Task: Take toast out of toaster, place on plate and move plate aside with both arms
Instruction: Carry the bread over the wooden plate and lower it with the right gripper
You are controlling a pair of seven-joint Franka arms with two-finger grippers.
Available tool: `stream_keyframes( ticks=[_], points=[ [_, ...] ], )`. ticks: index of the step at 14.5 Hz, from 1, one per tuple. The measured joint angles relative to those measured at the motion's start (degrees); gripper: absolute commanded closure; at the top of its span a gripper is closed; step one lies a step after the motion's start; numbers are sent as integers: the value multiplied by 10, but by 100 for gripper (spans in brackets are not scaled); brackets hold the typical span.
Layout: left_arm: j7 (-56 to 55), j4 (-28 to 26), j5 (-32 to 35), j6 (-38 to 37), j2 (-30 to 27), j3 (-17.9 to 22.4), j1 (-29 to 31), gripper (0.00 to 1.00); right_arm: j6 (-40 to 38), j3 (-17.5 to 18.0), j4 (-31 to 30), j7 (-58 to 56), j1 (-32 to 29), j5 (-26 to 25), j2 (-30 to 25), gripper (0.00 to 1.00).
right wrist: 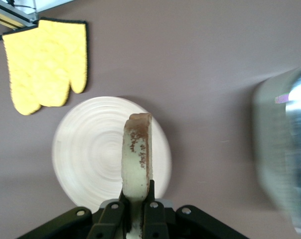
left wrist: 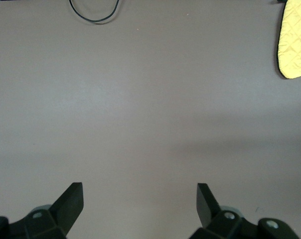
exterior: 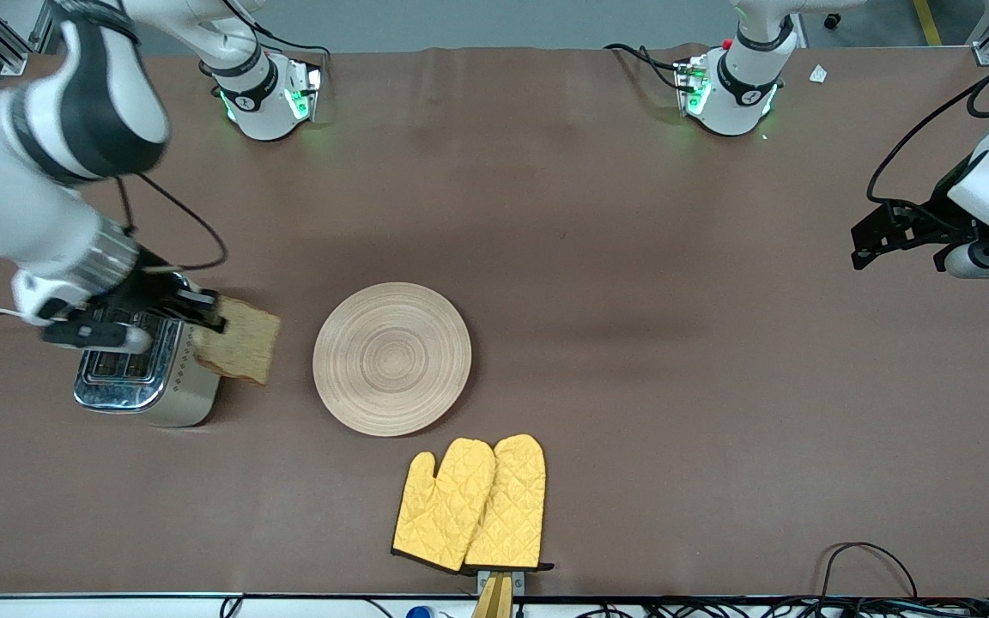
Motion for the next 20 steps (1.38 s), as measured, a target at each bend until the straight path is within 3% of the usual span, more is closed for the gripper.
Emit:
stream_keyframes(
  ticks=[6,8,13,20],
  points=[
    [0,0,0,0,0,0,0,0,171,2,-15,164,153,28,104,100],
    [0,0,0,0,0,0,0,0,202,1,-15,176,172,28,132,100],
    [0,0,0,0,0,0,0,0,223,-9,-15,149,158,28,183,100],
    [0,0,0,0,0,0,0,0,223,-17,-54,57,111,28,192,100]
  ],
)
